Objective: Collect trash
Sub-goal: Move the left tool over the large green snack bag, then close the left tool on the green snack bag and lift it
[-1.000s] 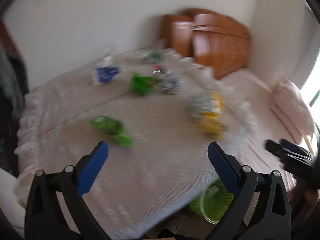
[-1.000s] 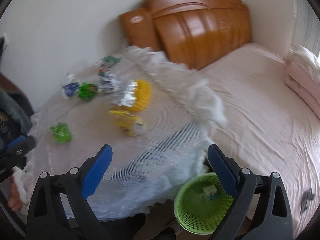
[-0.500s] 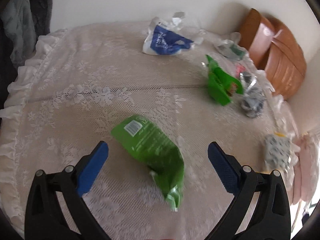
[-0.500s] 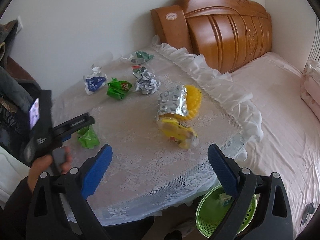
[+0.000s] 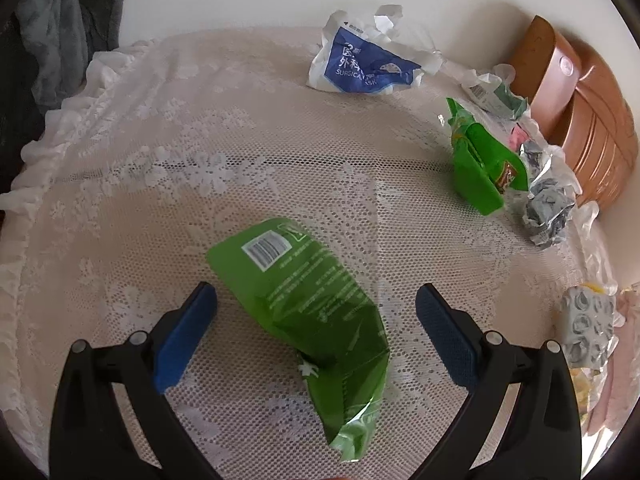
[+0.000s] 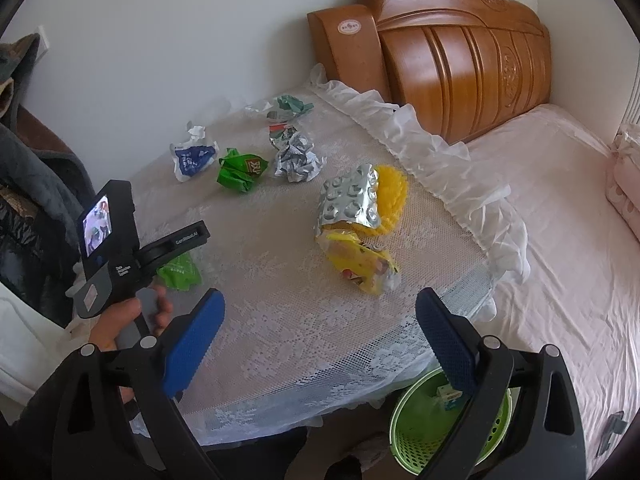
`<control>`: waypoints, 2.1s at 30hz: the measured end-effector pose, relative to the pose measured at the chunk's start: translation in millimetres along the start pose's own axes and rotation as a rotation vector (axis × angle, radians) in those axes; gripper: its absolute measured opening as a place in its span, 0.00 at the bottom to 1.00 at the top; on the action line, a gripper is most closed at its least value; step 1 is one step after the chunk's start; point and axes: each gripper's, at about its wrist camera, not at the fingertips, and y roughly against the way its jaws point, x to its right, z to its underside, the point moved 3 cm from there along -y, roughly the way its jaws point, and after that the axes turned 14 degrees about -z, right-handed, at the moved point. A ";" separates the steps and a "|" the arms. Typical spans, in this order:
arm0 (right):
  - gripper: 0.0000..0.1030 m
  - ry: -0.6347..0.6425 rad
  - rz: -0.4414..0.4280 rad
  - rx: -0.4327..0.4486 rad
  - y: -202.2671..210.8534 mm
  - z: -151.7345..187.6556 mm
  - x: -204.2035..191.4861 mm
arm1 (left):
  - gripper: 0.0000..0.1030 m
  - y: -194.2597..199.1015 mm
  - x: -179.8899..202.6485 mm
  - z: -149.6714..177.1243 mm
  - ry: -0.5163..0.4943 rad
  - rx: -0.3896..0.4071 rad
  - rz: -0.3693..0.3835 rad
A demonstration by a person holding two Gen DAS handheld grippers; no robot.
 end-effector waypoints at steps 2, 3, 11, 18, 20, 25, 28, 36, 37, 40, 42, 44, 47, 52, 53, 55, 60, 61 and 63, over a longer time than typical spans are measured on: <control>0.93 0.002 -0.003 0.000 1.7 0.0 0.4 | 0.93 -2.2 3.4 -0.8 -0.012 0.009 -0.013; 0.93 0.003 -0.006 0.000 2.4 0.1 1.2 | 0.93 -2.7 5.4 -0.8 -0.018 0.011 -0.019; 0.93 -0.007 -0.017 0.010 7.8 -0.8 9.9 | 0.93 -3.0 12.8 2.0 -0.084 -0.001 -0.062; 0.93 -0.020 -0.019 0.018 9.6 -0.9 14.2 | 0.93 -2.9 14.4 2.2 -0.091 -0.015 -0.073; 0.93 -0.024 -0.018 0.017 9.0 -0.1 15.1 | 0.93 -2.9 14.1 1.6 -0.093 -0.018 -0.073; 0.93 -0.031 -0.012 0.014 7.2 1.6 16.9 | 0.92 -0.6 11.2 4.9 -0.087 -0.011 -0.078; 0.93 -0.034 -0.005 0.013 5.4 2.2 17.4 | 0.72 6.1 4.0 6.7 -0.078 -0.018 -0.080; 0.93 -0.052 0.025 0.029 1.4 -0.2 18.9 | 0.34 27.8 -11.1 3.9 -0.147 -0.008 -0.016; 0.93 -0.056 0.033 0.034 1.0 -1.8 19.6 | 0.34 33.9 -13.3 3.0 -0.160 0.012 -0.012; 0.93 -0.087 0.062 0.055 -2.5 -10.8 24.1 | 0.34 61.2 -22.5 -2.9 -0.205 0.101 0.006; 0.93 -0.105 0.066 0.067 -5.5 -18.0 26.2 | 0.34 74.8 -31.7 -10.0 -0.223 0.140 0.018; 0.93 -0.110 0.062 0.077 -11.3 -29.8 22.7 | 0.34 86.5 -42.8 -18.3 -0.235 0.168 0.034; 0.93 -0.075 0.051 0.078 -27.7 -50.6 5.5 | 0.34 97.1 -59.7 -28.2 -0.255 0.197 0.041; 0.93 0.031 -0.009 0.018 -85.2 -91.4 -46.4 | 0.34 103.2 -84.2 -45.7 -0.268 0.236 0.049; 0.93 0.062 -0.020 0.003 -97.9 -98.2 -57.4 | 0.34 103.4 -89.4 -48.7 -0.265 0.236 0.056; 0.93 0.145 -0.037 -0.036 -130.0 -114.2 -85.4 | 0.34 100.3 -102.7 -56.4 -0.251 0.236 0.069; 0.93 0.278 -0.071 -0.114 -216.3 -149.0 -143.1 | 0.34 87.6 -133.5 -73.3 -0.211 0.231 0.068; 0.95 0.286 -0.065 -0.123 -232.6 -154.5 -149.8 | 0.34 85.4 -138.7 -76.1 -0.205 0.230 0.062; 0.98 0.282 -0.050 -0.130 -264.7 -166.4 -162.7 | 0.34 81.7 -146.3 -80.2 -0.199 0.231 0.050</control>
